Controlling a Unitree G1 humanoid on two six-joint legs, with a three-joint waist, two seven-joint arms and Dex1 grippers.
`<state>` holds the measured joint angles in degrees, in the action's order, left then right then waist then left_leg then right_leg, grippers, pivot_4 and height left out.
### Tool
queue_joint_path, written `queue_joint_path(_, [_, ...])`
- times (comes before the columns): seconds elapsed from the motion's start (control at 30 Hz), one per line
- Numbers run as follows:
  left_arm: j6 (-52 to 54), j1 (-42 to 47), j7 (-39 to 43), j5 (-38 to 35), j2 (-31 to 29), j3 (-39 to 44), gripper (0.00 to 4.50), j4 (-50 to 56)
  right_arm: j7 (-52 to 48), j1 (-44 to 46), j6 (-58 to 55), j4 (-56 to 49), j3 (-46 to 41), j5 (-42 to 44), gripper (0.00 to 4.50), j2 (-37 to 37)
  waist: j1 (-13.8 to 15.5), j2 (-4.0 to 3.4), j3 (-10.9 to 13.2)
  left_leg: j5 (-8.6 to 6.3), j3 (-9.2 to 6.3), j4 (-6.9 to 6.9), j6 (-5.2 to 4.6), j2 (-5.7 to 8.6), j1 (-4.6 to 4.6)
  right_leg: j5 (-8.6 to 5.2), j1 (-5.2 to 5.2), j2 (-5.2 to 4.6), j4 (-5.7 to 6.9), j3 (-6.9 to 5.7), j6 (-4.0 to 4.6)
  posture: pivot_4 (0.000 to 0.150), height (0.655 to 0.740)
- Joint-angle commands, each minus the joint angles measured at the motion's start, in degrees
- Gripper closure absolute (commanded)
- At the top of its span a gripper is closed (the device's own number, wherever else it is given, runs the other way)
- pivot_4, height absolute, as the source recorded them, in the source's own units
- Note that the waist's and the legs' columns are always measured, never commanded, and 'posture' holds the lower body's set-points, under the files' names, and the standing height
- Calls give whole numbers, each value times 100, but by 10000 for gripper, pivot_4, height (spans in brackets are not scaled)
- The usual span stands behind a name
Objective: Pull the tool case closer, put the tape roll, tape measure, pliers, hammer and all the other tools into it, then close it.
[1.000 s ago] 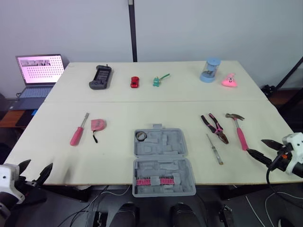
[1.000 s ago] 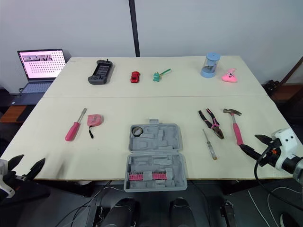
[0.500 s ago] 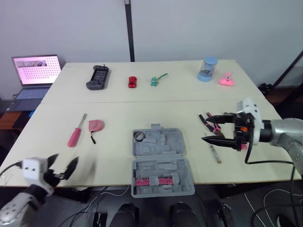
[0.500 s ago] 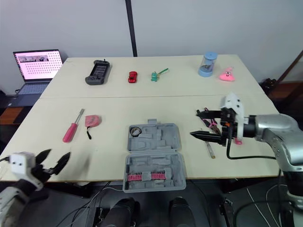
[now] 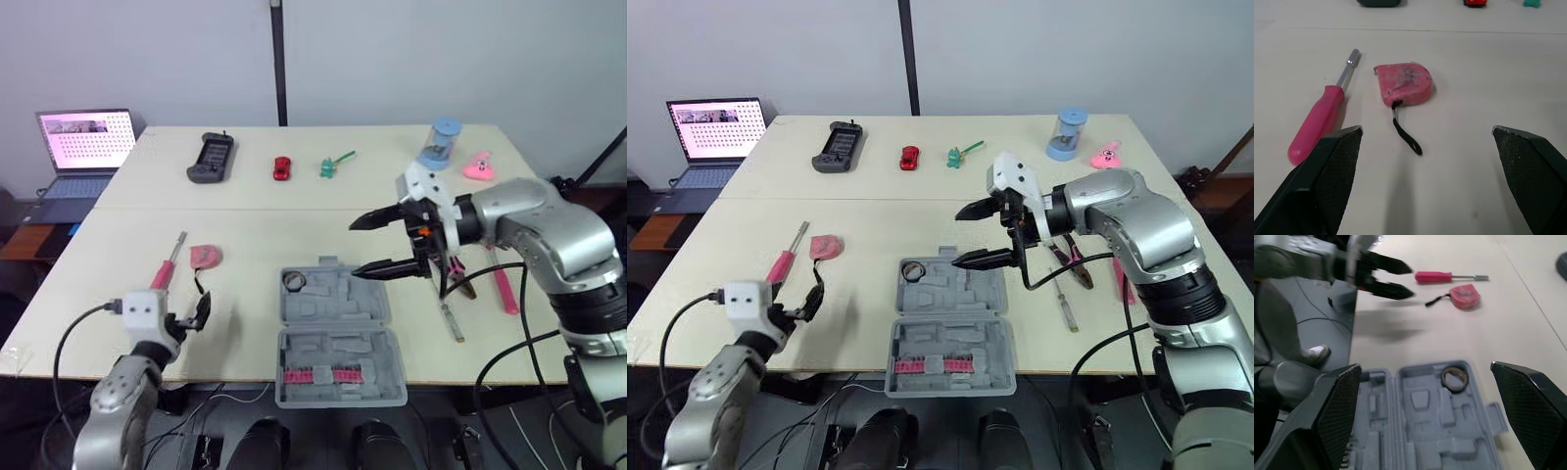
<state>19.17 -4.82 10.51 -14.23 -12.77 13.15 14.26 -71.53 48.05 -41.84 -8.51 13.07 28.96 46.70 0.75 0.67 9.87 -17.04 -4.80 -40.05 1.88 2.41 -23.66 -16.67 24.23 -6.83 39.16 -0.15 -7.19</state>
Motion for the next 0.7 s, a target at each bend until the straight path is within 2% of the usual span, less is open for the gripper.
queue_joint_path(0.03, [-148, 390, -331, 282, 124, -127, 351, -352, -59, 172, 273, 106, -61, -233, 0, 6, -3, 1, 0, 0, 1, 0, 0, 2, 0, 0, 1, 0, 0, 1, 0, 1500, 6753])
queue_joint_path(0.4, [-406, 1102, -178, 274, -79, 10, 351, -1378, 34, 26, 277, 73, -216, -291, 0, -88, -15, 1, 0, 4, 1, 2, 7, -2, -9, 0, 19, 4, 6, 0, 0, 1500, 6753])
queue_joint_path(0.7, [-780, 1480, 32, 323, -282, 66, 351, -2363, 312, -13, -170, -67, -477, 65, 0, -300, -13, 1, 0, 4, -1, 2, 7, -1, -14, 1, 22, 2, 6, -1, -1, 1500, 6753])
